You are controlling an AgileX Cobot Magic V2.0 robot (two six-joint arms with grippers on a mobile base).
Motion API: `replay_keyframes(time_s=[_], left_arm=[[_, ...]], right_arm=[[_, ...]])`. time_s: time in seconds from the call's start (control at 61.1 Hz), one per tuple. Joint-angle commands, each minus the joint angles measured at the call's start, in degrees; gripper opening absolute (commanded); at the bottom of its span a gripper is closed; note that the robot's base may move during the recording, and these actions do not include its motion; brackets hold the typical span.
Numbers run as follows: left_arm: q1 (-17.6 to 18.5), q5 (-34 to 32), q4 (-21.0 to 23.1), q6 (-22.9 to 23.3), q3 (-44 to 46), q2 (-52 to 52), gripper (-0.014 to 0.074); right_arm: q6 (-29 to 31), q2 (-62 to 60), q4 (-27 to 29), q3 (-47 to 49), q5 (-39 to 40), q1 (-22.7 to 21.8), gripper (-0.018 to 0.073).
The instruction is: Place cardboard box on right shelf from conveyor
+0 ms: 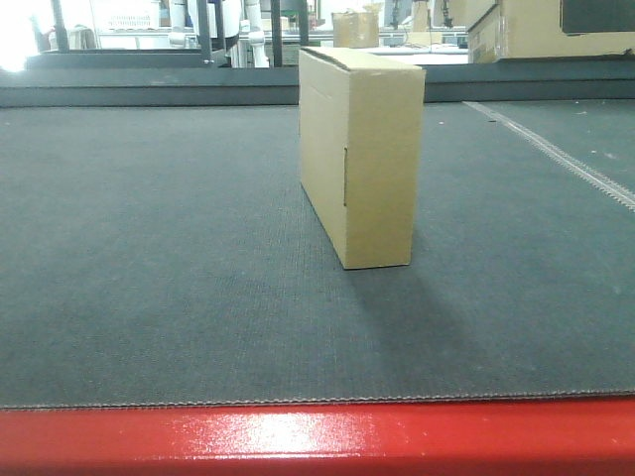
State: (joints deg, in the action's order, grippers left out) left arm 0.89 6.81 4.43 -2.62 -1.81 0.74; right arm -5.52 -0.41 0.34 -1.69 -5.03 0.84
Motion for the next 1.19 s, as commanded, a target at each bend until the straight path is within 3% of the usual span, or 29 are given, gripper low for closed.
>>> replay_keyframes(time_s=[0.0, 0.818, 1.063, 1.178], left_arm=[[-0.07, -4.89, 0.34, -0.01, -0.52, 0.82, -0.0116], [-0.07, -4.89, 0.34, -0.01, -0.52, 0.82, -0.0116], [-0.07, -4.89, 0.34, -0.01, -0.52, 0.82, -0.0116], [-0.07, -4.89, 0.34, -0.01, -0.52, 0.82, -0.0116]], right_arm=[[0.3, -1.27, -0.03, 0.23, 5.03, 0.02, 0.0058], [0.3, -1.27, -0.03, 0.23, 5.03, 0.02, 0.0058], [0.3, -1.28, -0.03, 0.23, 9.22, 0.02, 0.0058], [-2.52, -0.56, 1.72, 1.78, 7.47, 0.02, 0.0058]])
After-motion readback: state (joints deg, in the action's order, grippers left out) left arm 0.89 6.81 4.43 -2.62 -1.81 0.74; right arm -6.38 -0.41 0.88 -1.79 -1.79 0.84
